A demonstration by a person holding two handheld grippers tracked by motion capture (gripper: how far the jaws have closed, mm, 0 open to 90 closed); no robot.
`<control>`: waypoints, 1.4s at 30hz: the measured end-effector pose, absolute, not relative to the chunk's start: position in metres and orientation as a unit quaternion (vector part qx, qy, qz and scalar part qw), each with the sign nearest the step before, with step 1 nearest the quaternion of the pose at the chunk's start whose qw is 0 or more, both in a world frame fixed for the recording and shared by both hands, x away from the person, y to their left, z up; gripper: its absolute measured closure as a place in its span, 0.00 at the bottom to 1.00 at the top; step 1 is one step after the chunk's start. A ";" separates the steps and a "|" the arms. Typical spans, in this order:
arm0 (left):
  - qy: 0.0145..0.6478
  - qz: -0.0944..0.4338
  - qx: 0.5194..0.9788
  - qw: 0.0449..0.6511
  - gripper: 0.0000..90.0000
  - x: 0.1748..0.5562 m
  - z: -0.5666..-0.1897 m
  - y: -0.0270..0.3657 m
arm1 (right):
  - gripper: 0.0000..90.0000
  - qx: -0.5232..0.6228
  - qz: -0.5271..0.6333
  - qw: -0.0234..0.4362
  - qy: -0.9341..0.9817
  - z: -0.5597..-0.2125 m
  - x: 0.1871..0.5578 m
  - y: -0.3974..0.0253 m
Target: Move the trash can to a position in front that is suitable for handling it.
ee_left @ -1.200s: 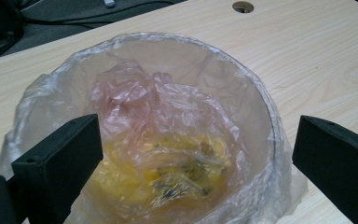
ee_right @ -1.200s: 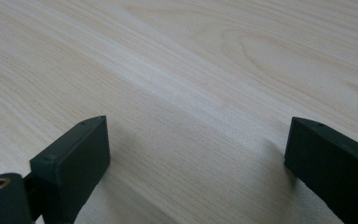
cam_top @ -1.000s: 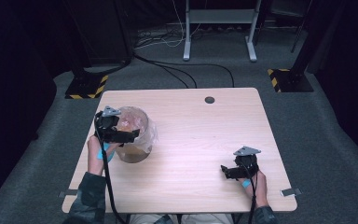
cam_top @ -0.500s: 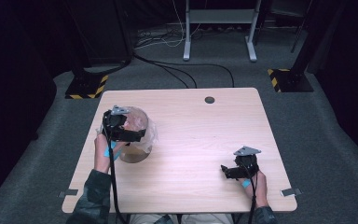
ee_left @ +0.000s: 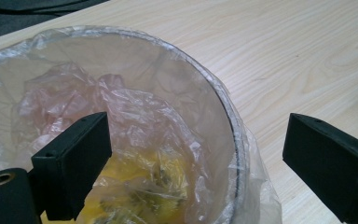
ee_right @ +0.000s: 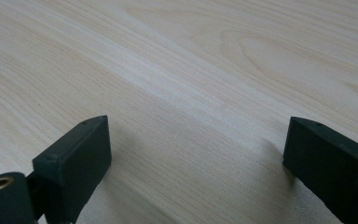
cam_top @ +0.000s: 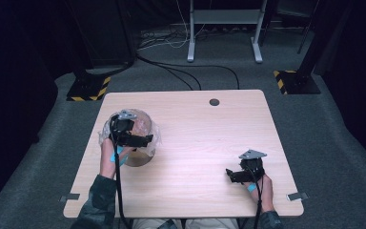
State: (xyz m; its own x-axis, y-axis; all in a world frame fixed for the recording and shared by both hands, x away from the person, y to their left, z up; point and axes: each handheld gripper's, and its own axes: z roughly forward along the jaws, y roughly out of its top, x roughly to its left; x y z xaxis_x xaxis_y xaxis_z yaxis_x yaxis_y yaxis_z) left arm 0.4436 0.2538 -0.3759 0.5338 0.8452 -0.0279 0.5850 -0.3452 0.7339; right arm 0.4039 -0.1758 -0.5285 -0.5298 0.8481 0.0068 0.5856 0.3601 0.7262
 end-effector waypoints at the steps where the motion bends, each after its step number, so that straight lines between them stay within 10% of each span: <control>1: 0.447 0.181 0.800 0.357 0.08 0.444 -0.377 0.253 | 0.07 0.447 0.347 0.189 0.803 -0.528 0.404 -0.176; 14: 0.450 0.178 0.803 0.348 0.18 0.443 -0.388 0.247 | 0.07 0.446 0.348 0.189 0.803 -0.528 0.404 -0.176; 42: 0.441 0.199 0.807 0.339 0.79 0.440 -0.394 0.235 | 0.08 0.447 0.348 0.190 0.802 -0.528 0.404 -0.176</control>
